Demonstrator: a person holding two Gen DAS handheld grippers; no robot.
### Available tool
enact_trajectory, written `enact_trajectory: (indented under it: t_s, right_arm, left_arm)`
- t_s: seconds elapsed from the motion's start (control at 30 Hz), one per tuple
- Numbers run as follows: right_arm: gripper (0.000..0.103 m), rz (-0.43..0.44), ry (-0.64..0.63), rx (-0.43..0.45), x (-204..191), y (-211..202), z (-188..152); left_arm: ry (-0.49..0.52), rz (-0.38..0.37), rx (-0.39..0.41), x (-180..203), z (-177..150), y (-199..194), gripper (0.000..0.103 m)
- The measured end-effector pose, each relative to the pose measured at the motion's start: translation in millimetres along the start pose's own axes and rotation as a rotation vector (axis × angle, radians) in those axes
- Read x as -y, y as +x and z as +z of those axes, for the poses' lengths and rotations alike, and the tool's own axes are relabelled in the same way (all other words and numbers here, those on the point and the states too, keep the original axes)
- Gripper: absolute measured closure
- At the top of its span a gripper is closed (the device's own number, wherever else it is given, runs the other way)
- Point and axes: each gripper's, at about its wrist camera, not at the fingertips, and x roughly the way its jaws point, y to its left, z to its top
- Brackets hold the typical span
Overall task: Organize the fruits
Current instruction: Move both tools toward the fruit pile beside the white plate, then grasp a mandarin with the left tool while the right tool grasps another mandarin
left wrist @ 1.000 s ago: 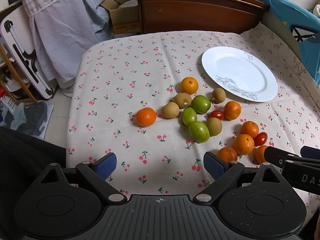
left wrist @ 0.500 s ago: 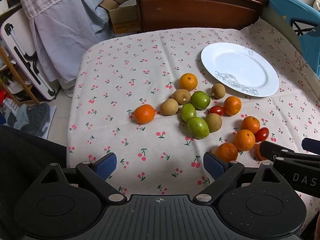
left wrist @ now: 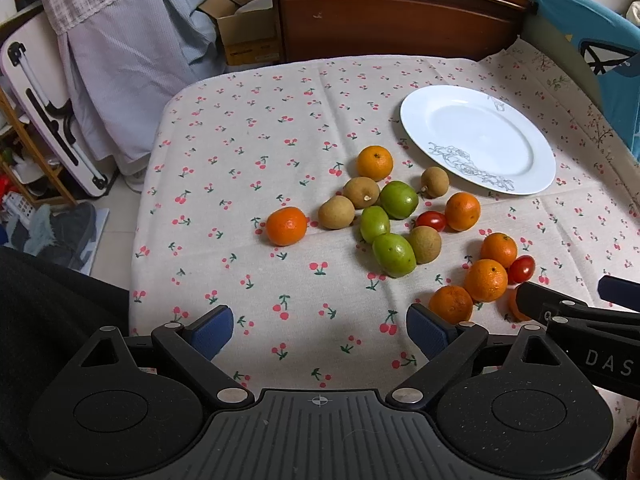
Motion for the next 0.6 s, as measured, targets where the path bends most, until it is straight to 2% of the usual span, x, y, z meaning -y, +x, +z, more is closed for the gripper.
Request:
enact_trajectory:
  t_s: [0.17, 0.37, 0.53, 0.6]
  right_arm:
    - [0.014, 0.025, 0.039, 0.004, 17, -8, 1]
    - [0.018, 0.003, 0.117, -0.002, 44, -18, -7]
    - [0.026, 0.010, 0.178, -0.015, 59, -18, -13]
    - [0.036, 0.012, 0.193, -0.021, 62, -17, -14]
  left_arm:
    - [0.001, -0.033, 0.012, -1, 0, -2, 0.008]
    - [-0.002, -0.092, 0.017, -1, -4, -2, 0.010]
    - [0.033, -0.126, 0.034, 8, -9, -3, 0.010]
    - [0.064, -0.131, 0.044, 14, -12, -2, 0.011]
